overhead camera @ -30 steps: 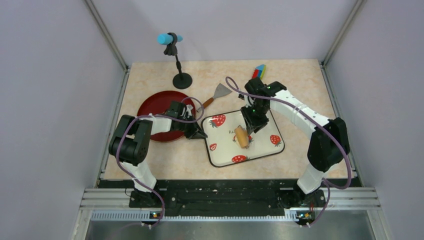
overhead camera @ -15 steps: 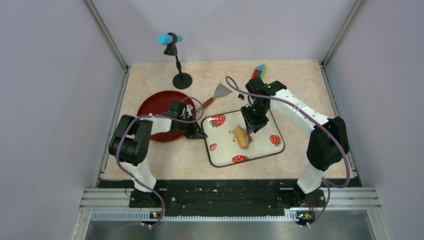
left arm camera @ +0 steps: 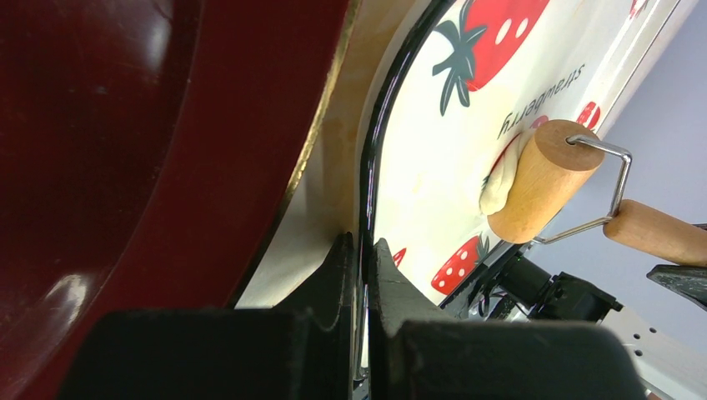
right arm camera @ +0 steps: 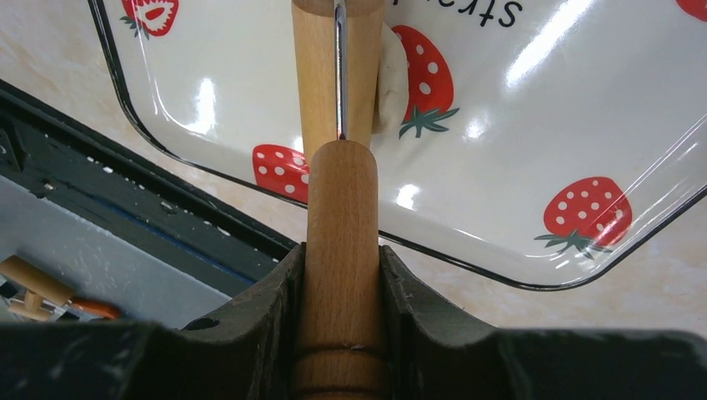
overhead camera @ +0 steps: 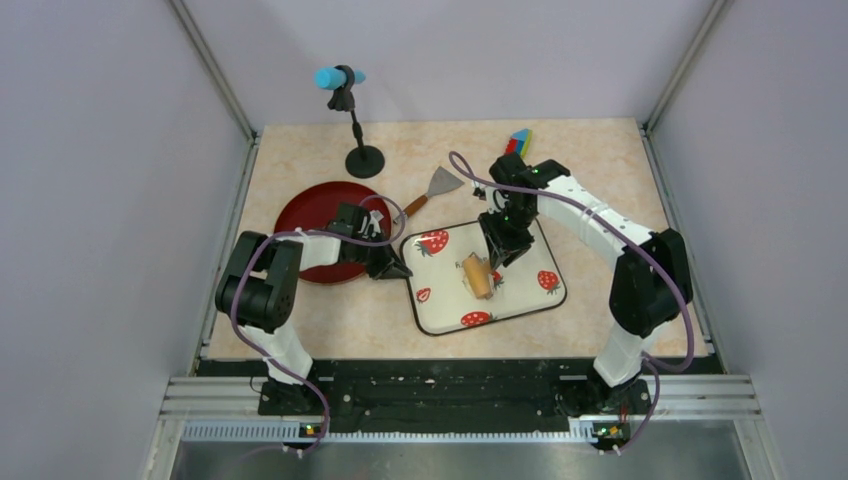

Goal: Roll out the dumpling wrappers from the dough

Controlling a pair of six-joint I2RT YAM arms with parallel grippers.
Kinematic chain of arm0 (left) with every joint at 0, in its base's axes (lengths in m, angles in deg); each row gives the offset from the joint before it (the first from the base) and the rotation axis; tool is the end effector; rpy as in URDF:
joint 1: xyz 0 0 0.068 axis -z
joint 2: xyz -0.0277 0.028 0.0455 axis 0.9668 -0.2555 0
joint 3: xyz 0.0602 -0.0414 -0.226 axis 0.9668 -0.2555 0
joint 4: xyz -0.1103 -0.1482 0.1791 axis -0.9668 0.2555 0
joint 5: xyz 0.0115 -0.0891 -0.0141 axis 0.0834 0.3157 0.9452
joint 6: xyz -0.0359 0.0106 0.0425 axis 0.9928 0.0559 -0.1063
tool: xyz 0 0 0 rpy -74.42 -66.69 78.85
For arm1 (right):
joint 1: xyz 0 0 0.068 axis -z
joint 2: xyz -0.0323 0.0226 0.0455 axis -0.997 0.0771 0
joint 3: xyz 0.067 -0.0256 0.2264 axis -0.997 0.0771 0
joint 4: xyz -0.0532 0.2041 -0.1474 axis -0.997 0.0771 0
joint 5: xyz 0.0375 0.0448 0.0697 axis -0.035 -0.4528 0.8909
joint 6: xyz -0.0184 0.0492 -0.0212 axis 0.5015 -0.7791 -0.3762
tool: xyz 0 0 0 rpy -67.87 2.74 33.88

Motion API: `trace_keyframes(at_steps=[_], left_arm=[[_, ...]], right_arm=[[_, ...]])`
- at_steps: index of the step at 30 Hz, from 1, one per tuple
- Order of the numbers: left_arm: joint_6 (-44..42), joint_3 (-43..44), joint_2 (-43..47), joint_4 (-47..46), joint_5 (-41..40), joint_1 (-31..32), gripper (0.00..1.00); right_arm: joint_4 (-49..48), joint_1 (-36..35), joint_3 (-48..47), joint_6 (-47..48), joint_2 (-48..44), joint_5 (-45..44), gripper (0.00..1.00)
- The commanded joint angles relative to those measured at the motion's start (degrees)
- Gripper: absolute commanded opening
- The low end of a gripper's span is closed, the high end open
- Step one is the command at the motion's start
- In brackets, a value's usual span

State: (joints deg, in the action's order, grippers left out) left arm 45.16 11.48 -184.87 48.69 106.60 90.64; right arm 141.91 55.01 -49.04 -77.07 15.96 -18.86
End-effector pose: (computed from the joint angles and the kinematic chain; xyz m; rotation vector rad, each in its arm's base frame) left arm 0.2888 -0.1036 0.0854 -0.3831 2.7576 -1.1217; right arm 0.2756 0.1748 0.2110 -0.6798 2.9798 0.4556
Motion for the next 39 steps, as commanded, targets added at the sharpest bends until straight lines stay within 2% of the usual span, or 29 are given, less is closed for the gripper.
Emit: trace_keyframes(at_steps=[1,33,39], left_arm=[[-2.5,-3.1,-2.7,7.3,-10.3,0.3,0.00],[-2.8,-3.0,-2.8,7.4,-10.3,0.3,0.00],[-2.6,-3.1,-2.7,7.3,-10.3,0.3,0.00]], right_arm=[[-2.6,-3.1,6.7,0.5,11.5,4.5,0.00],[-2.1,-3.5,5.8,0.8,12.7,4.3,0.00],[-1.8,-3.4,3.3,0.3,11.8,2.8,0.00]])
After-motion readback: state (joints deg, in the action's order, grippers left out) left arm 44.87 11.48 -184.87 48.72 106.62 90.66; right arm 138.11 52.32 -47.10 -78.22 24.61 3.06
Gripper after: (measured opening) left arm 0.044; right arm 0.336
